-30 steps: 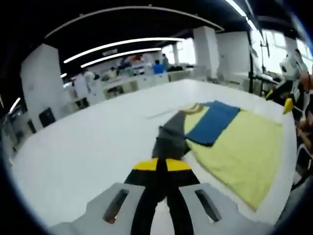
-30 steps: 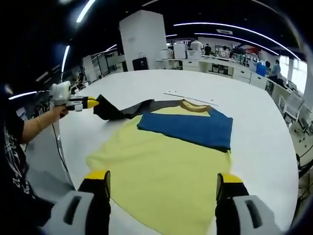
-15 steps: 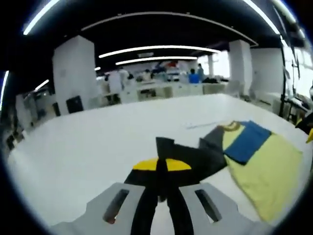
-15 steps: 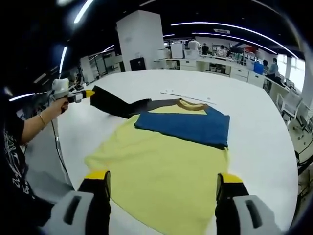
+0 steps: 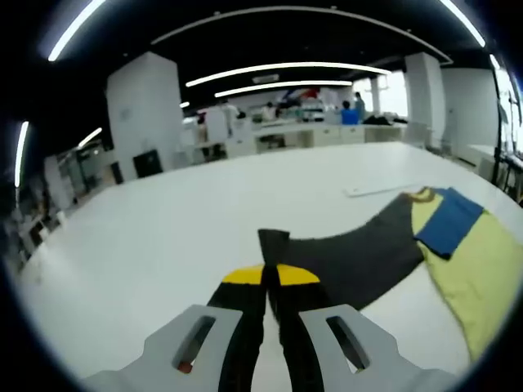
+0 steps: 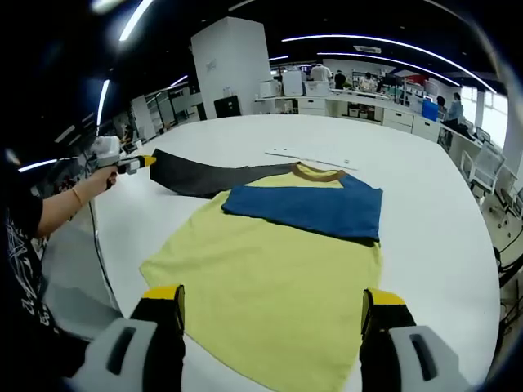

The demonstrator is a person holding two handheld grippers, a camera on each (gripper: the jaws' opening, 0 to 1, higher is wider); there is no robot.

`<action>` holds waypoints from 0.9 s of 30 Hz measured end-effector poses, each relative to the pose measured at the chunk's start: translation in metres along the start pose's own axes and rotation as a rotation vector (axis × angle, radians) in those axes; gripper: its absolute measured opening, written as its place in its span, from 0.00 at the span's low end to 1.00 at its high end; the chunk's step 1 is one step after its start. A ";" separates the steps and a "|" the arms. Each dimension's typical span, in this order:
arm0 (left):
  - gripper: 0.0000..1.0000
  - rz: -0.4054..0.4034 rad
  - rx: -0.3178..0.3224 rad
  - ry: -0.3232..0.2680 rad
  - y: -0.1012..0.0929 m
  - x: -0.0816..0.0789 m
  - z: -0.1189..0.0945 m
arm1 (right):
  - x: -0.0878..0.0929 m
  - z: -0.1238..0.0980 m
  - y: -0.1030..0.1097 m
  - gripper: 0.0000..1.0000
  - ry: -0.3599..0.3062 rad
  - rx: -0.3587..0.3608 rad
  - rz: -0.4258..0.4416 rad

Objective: Fold the garment on the visible template until the final outline fits inside the template.

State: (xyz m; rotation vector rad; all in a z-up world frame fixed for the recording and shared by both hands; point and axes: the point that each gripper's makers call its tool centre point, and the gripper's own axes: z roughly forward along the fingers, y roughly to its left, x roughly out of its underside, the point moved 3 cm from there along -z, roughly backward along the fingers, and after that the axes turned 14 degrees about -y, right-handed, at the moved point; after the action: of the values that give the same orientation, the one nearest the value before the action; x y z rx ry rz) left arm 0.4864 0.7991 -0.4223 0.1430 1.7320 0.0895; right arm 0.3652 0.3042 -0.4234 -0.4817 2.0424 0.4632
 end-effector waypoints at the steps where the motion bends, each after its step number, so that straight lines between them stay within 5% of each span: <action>1: 0.01 -0.007 0.003 0.006 0.001 0.003 0.001 | 0.000 0.000 0.000 0.90 0.001 0.000 -0.001; 10: 0.04 -0.033 0.009 0.052 0.006 0.023 0.003 | 0.001 -0.004 -0.002 0.90 0.004 0.012 0.005; 20: 0.25 -0.057 -0.038 0.107 0.017 0.040 -0.002 | 0.001 -0.005 0.002 0.90 0.003 0.017 0.014; 27: 0.31 -0.097 -0.110 0.147 0.033 0.054 -0.005 | 0.004 -0.008 0.004 0.90 0.008 0.024 0.022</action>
State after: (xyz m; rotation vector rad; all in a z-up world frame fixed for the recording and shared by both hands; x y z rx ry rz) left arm 0.4738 0.8394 -0.4694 -0.0296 1.8732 0.1261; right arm 0.3554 0.3027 -0.4226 -0.4478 2.0601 0.4500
